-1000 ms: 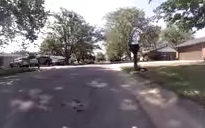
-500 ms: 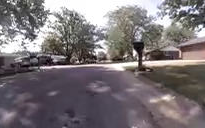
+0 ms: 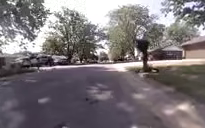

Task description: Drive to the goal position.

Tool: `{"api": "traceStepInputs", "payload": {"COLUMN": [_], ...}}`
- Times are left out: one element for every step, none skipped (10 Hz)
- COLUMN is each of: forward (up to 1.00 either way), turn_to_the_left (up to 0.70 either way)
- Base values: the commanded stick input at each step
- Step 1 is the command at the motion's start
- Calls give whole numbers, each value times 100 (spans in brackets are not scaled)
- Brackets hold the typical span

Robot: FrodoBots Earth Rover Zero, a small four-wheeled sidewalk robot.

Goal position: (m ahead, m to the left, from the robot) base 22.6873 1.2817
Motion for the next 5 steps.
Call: {"api": "traceStepInputs", "payload": {"forward": [69,69,69,69,69], "turn_to_the_left": [3,3,3,3,3]}}
